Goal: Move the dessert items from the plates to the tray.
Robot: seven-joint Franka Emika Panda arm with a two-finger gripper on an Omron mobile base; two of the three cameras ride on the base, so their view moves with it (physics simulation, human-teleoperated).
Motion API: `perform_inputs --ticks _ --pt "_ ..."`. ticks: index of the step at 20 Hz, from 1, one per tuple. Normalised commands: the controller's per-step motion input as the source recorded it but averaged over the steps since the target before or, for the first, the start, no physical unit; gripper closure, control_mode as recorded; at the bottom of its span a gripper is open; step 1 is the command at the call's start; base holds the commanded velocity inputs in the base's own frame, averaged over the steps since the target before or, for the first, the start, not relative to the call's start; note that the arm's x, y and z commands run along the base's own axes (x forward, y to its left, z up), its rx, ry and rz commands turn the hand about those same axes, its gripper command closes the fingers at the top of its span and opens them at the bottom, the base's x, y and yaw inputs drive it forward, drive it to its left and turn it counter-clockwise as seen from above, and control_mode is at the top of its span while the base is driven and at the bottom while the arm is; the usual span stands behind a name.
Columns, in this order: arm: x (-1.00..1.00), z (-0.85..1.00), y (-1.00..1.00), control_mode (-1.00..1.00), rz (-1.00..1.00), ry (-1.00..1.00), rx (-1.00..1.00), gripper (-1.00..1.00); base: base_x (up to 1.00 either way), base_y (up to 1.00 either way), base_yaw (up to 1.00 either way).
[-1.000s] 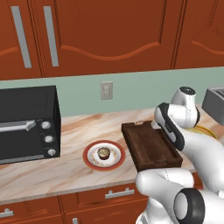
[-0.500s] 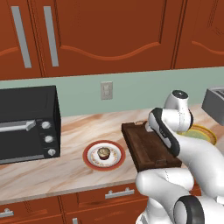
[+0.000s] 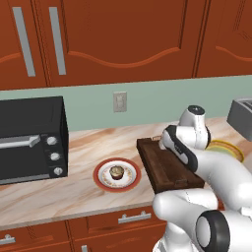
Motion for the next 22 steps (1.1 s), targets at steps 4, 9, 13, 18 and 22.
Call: perform_inputs --ticks 4,9,13,18,22 --pt "0.21 -0.18 0.11 -1.00 0.00 0.00 0.00 1.00 0.00 0.00 0.00" --pt "0.21 -0.17 0.08 -1.00 0.00 0.00 0.00 1.00 0.00 0.00 0.00" --pt "0.21 -0.19 0.08 -1.00 0.00 0.00 0.00 1.00 0.00 0.00 0.00" --pt "0.19 -0.18 0.09 -1.00 0.00 0.00 0.00 1.00 0.00 0.00 0.00" --pt "0.17 -0.18 0.00 -1.00 0.00 0.00 0.00 1.00 0.00 0.00 0.00"
